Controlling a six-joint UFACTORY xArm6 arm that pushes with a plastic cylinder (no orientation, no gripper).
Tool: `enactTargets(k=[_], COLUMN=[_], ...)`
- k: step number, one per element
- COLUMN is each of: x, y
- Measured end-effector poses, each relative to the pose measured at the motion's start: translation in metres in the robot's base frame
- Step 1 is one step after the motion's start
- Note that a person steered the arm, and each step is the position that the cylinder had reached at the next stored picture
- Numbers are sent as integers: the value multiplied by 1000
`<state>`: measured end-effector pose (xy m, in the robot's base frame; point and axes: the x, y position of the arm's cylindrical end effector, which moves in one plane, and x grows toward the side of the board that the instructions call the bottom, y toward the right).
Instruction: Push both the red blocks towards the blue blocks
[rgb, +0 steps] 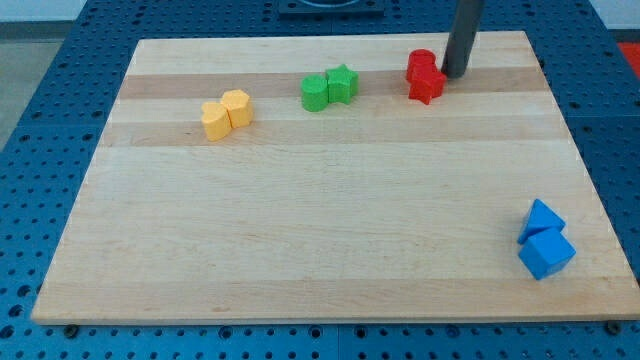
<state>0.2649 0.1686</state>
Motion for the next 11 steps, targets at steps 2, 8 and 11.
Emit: enactTargets(k=[2,8,11], x=[-43,12,78], y=[-44,-47,-47])
